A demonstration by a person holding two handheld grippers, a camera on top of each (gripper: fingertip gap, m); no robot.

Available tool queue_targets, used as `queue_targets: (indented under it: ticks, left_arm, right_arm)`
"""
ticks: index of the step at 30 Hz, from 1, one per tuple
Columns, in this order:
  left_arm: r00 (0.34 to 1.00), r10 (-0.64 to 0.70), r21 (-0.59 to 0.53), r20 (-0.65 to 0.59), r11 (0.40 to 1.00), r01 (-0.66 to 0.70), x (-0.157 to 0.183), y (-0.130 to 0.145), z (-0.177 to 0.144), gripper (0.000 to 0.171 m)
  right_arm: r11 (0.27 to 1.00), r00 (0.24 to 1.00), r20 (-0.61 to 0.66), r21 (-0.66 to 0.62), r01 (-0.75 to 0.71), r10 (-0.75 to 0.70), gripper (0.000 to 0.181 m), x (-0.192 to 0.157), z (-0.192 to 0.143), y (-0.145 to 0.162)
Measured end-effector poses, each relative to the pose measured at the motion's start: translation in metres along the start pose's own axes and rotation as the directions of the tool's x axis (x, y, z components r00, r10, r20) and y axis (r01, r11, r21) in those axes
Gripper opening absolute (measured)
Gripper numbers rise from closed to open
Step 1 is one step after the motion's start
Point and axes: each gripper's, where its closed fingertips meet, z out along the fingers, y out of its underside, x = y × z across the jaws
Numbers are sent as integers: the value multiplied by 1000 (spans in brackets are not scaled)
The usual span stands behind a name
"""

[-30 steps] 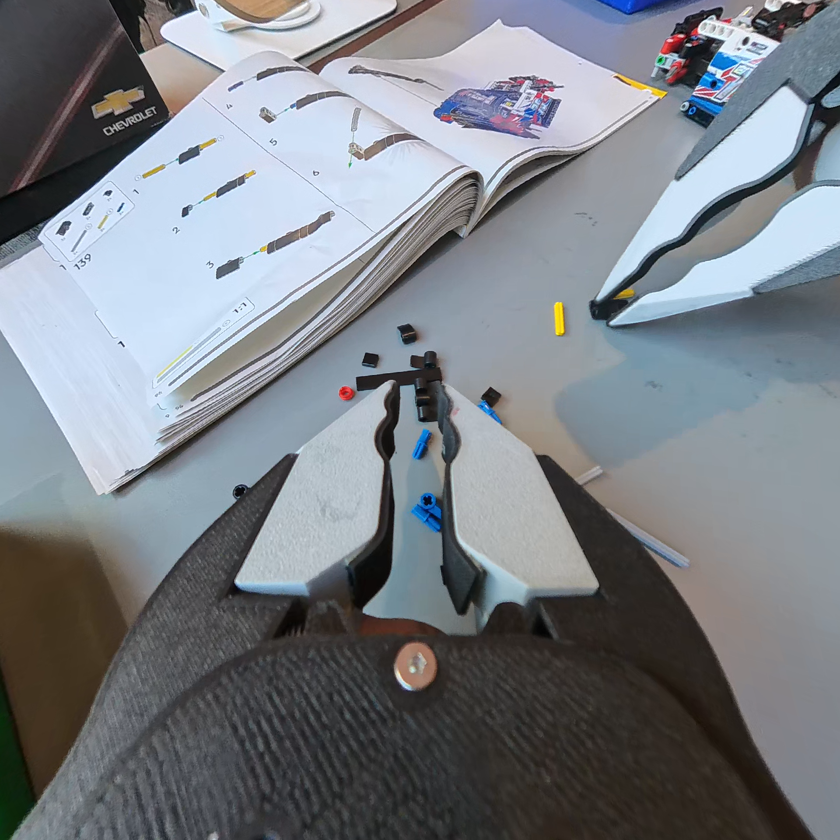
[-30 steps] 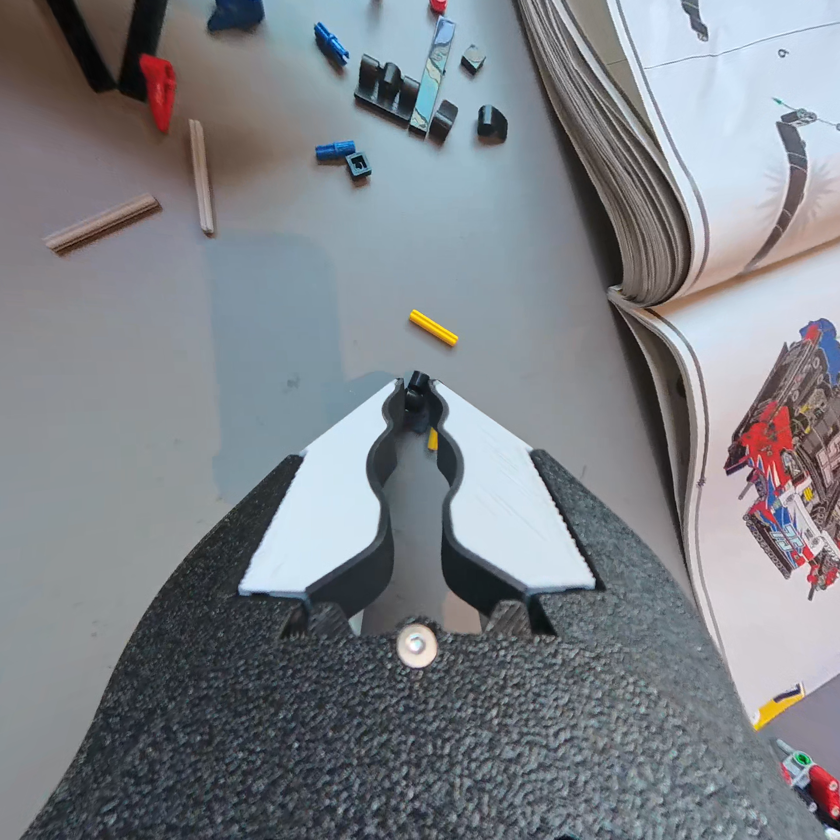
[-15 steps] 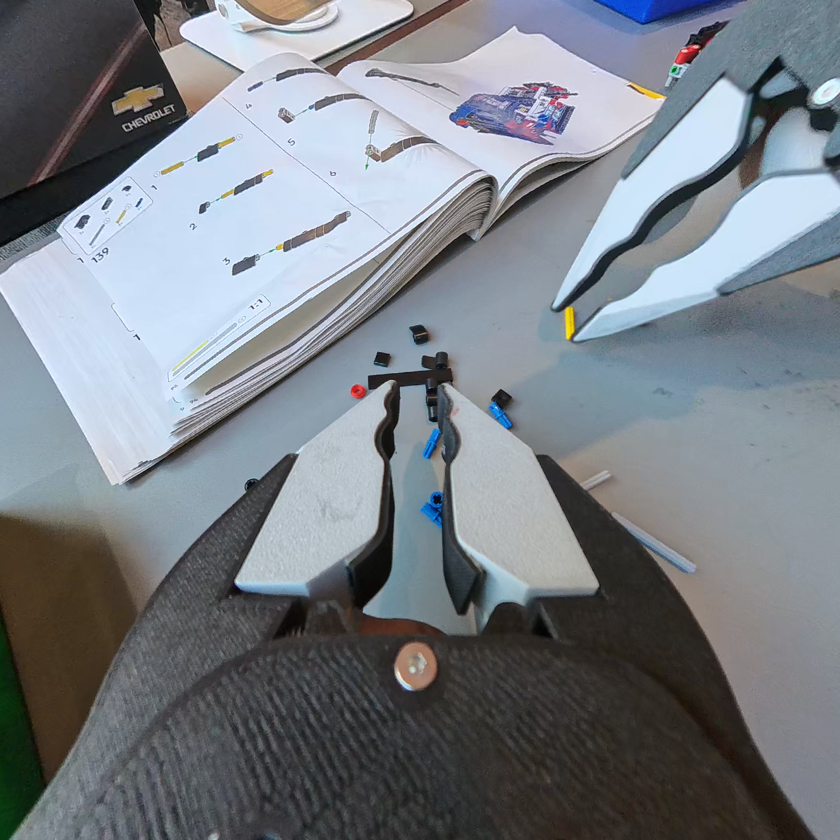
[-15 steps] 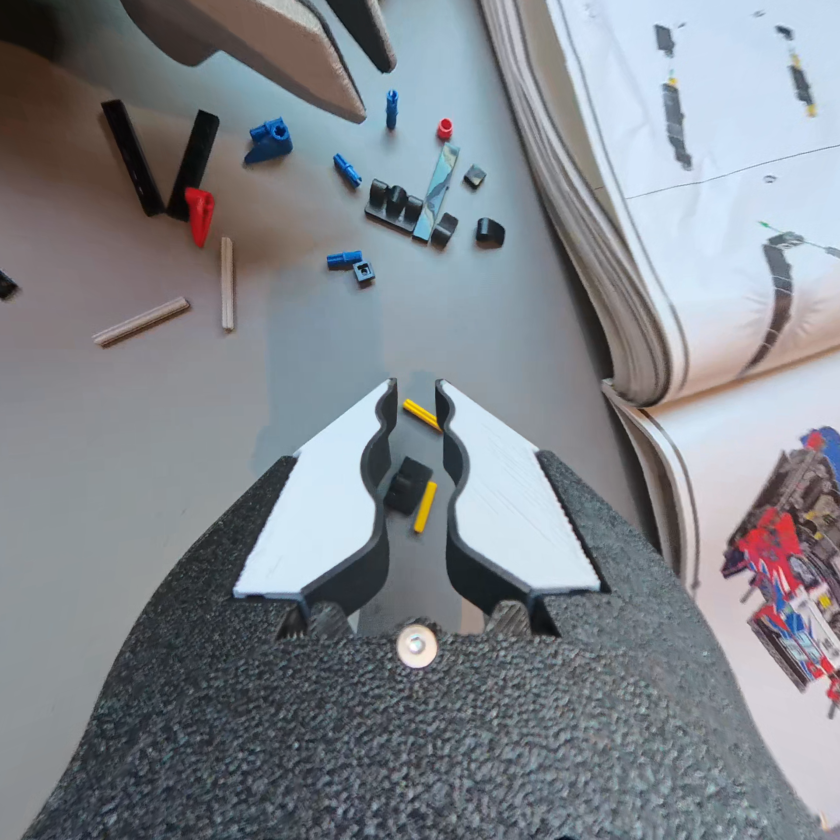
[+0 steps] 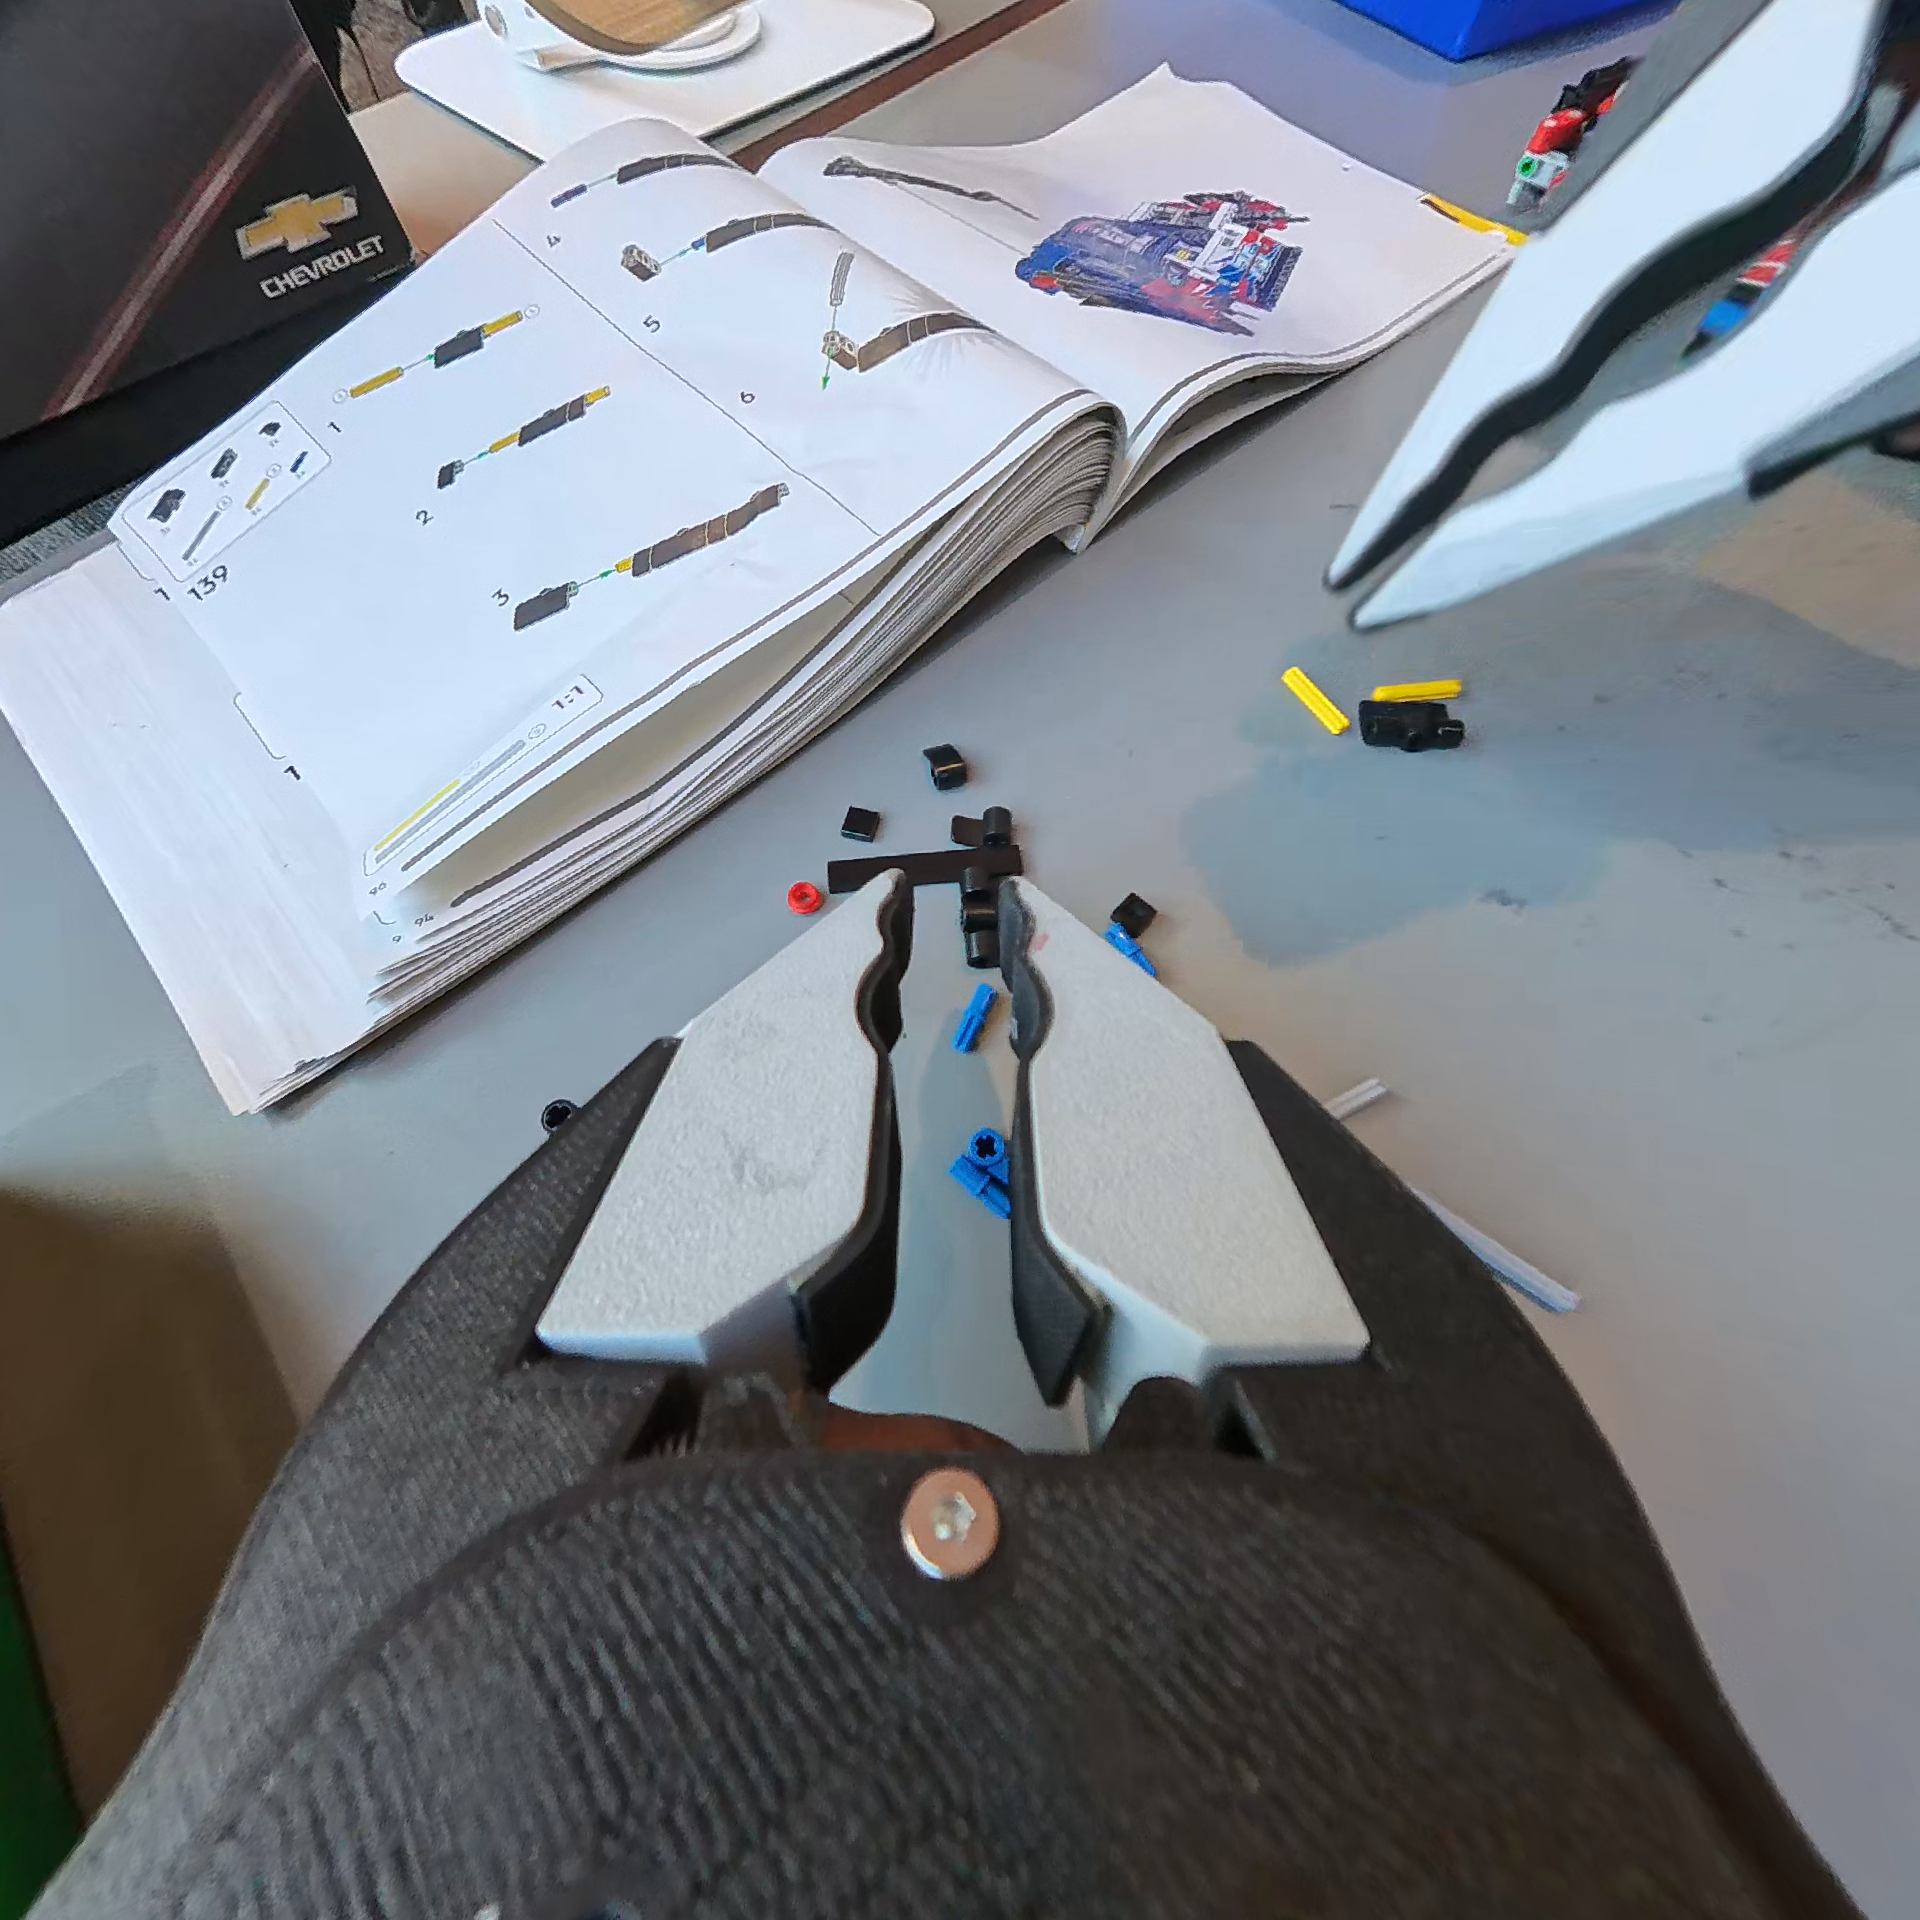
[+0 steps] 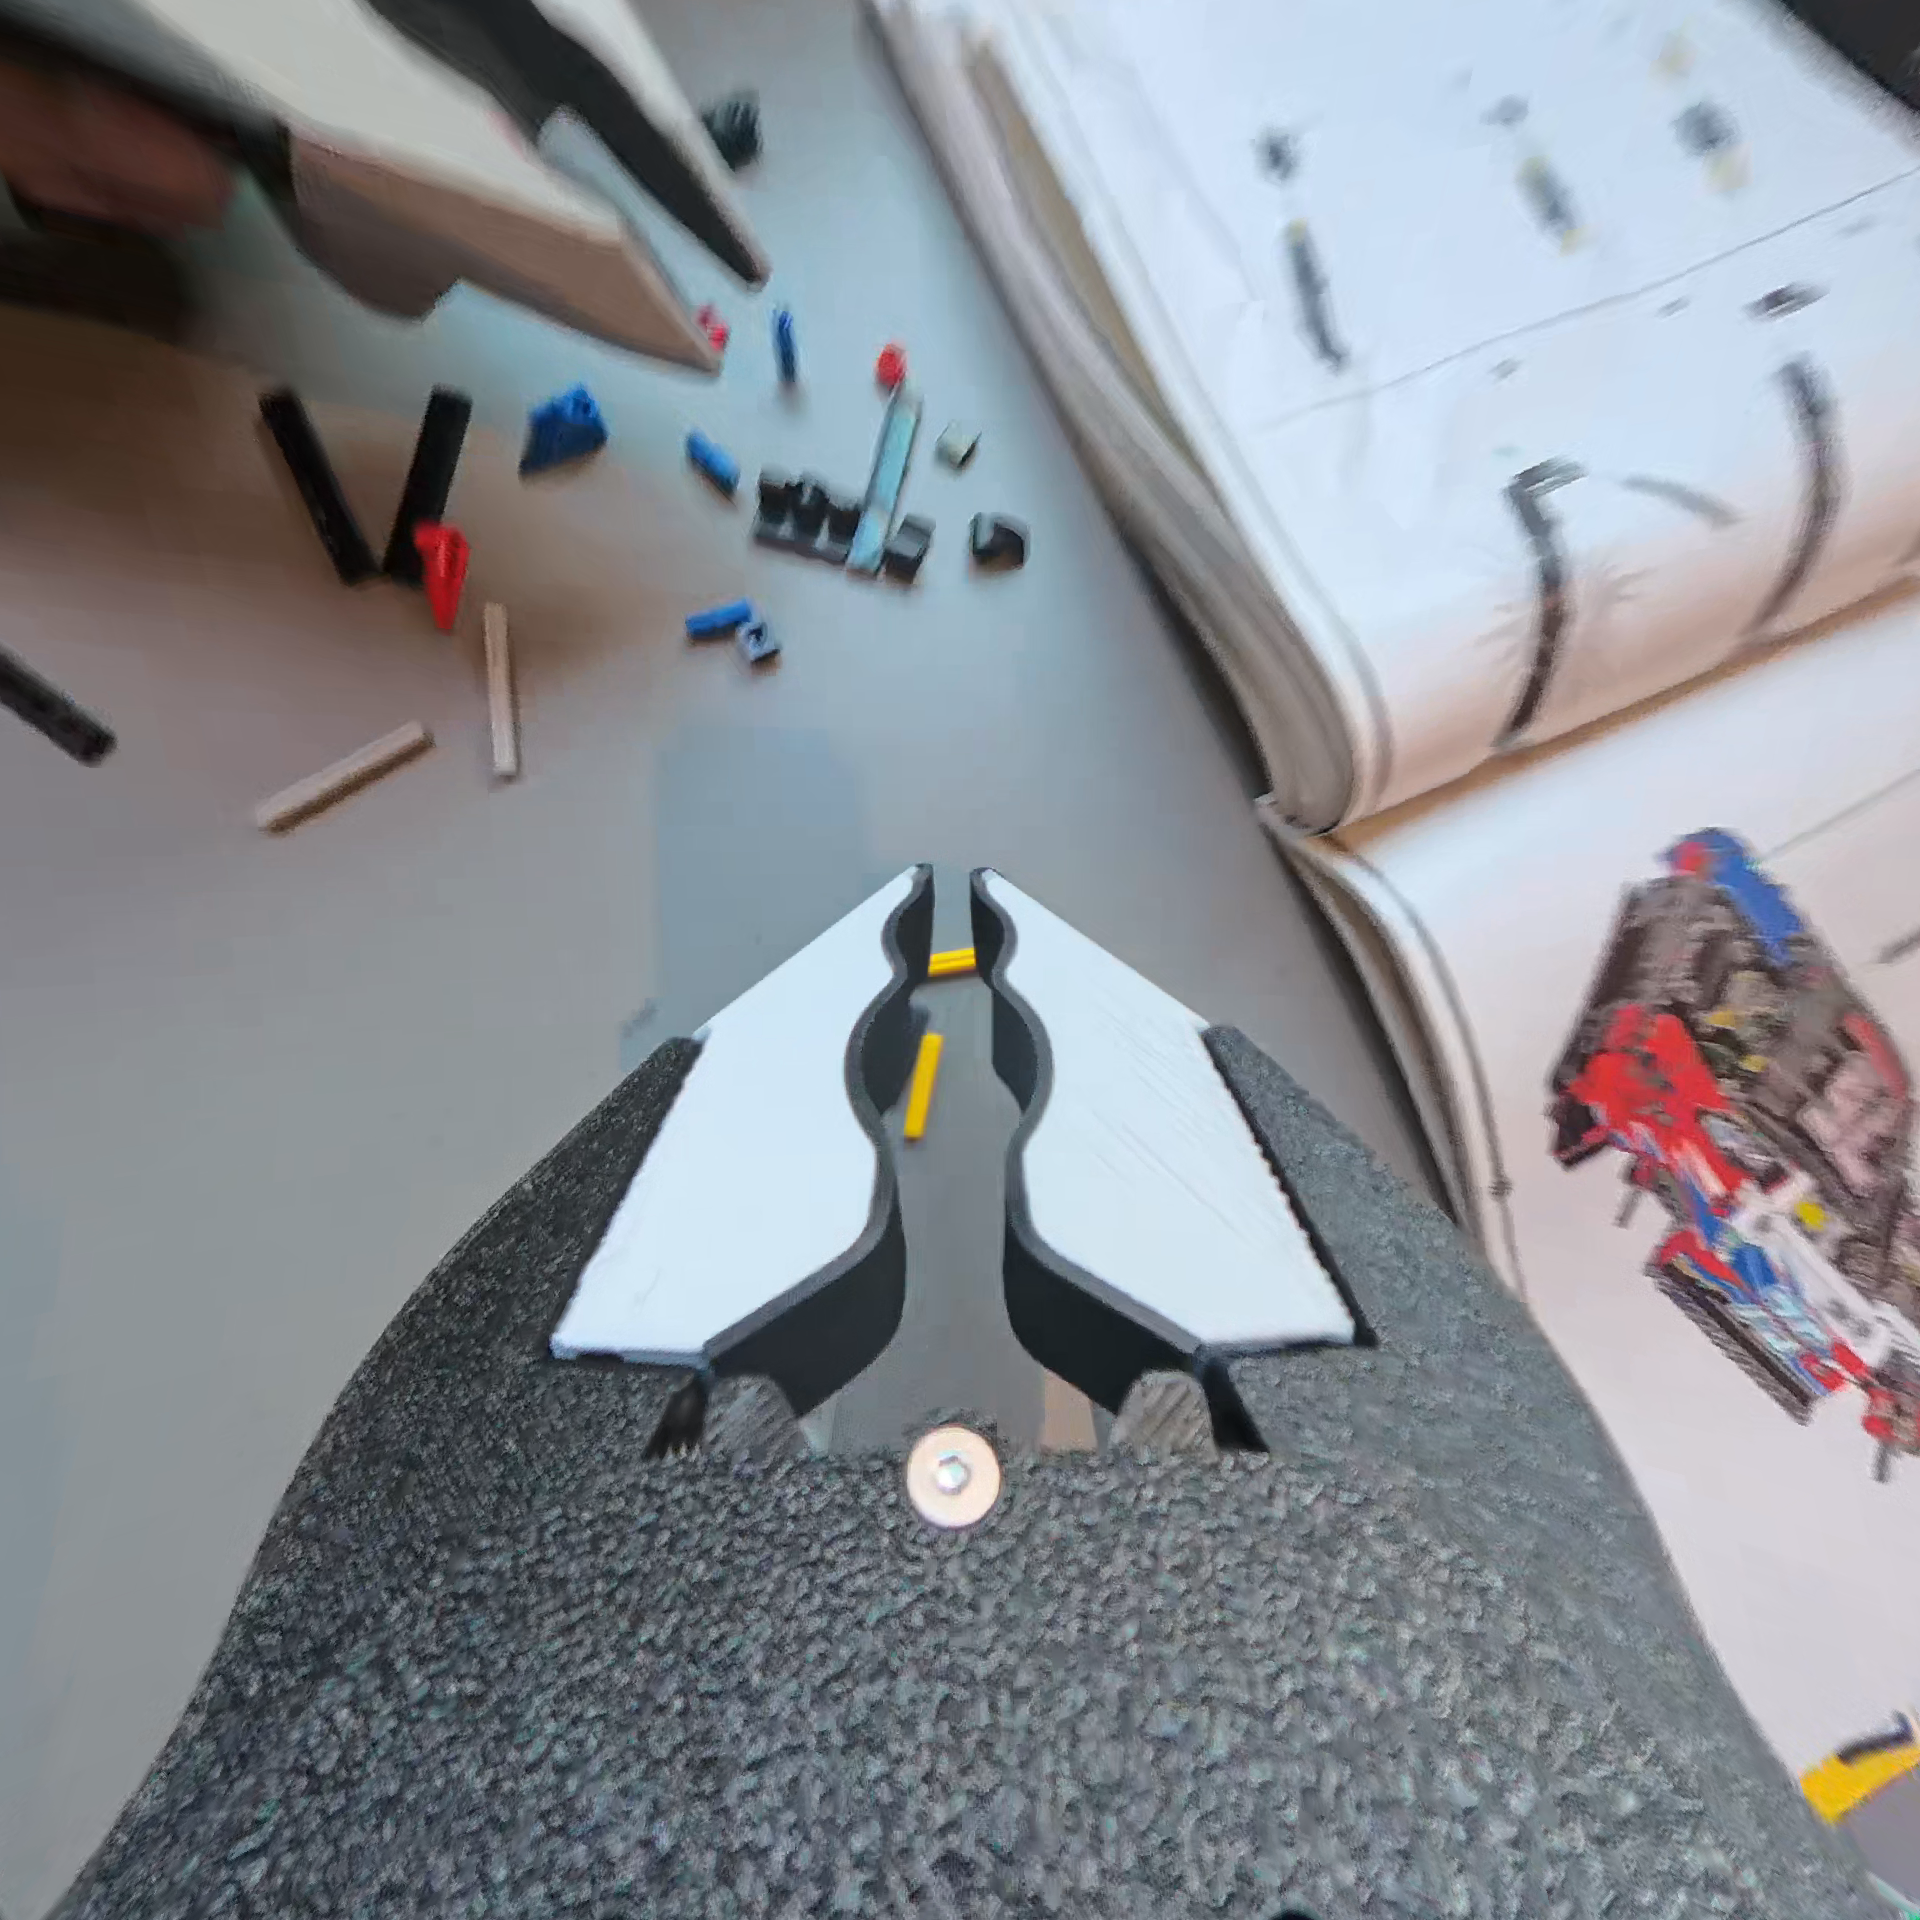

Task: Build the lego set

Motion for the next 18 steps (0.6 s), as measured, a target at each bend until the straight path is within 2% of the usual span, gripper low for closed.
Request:
queue_targets:
  ticks: [3,5,7,10,14,18]
  left_arm:
    - [1000,3,9,15,1000,-3,0,-1,1,14]
    - [1000,10,22,26,1000,-10,1,-3,2,16]
    - [999,22,33,46,999,-24,0,-4,3,19]
    - [997,15,49,70,999,-19,-2,-7,3,24]
    - [996,-21,73,83,997,15,-6,-9,3,29]
    - [992,-34,86,119,996,24,-15,-10,1,29]
  right_arm:
    - [974,994,-74,216,-69,87,7,12,-19,-33]
    - [914,986,-93,396,-91,139,7,15,-30,-57]
    - [857,977,-143,511,-64,158,10,21,-37,-72]
    - [834,956,-211,549,-56,204,16,36,-35,-79]
    - [793,959,-162,603,-91,233,19,42,-30,-88]
    - [793,957,-207,608,-37,204,19,44,-25,-85]
